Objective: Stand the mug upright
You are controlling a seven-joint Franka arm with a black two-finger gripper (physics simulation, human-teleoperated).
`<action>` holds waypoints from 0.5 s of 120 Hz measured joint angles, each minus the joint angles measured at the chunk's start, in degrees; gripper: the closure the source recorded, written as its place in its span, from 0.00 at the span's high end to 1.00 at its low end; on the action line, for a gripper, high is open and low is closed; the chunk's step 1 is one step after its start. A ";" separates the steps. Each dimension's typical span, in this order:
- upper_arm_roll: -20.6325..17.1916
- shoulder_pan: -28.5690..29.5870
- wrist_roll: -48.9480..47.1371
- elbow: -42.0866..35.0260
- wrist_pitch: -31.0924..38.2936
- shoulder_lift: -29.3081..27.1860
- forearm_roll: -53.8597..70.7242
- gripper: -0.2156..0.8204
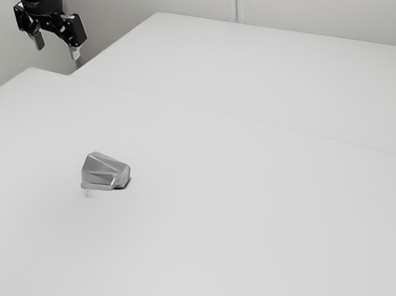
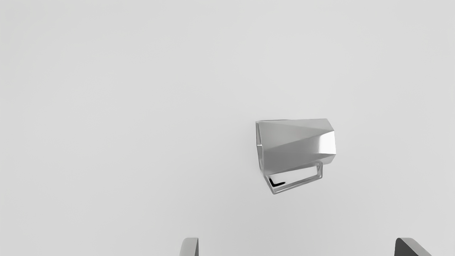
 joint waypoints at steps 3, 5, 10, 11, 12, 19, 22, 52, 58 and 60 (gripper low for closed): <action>0.00 0.02 0.00 -0.01 0.01 0.02 -0.02 0.79; 0.00 0.03 0.00 -0.02 0.01 0.04 -0.04 0.79; 0.01 0.05 -0.01 -0.37 0.11 0.07 -0.06 0.79; 0.01 0.06 -0.01 -0.47 0.13 0.07 -0.06 0.79; 0.01 0.08 -0.01 -0.55 0.16 0.08 -0.06 0.79; 0.06 0.22 -0.01 -0.87 0.32 0.01 -0.09 0.79; 0.09 0.34 -0.02 -1.00 0.38 0.02 -0.11 0.79; 1.17 3.95 -0.06 -5.37 1.59 1.51 -5.93 0.79; 1.26 5.83 -0.06 -6.37 1.75 2.65 -9.77 0.79; 1.28 6.50 -0.06 -6.73 1.79 3.06 -10.97 0.79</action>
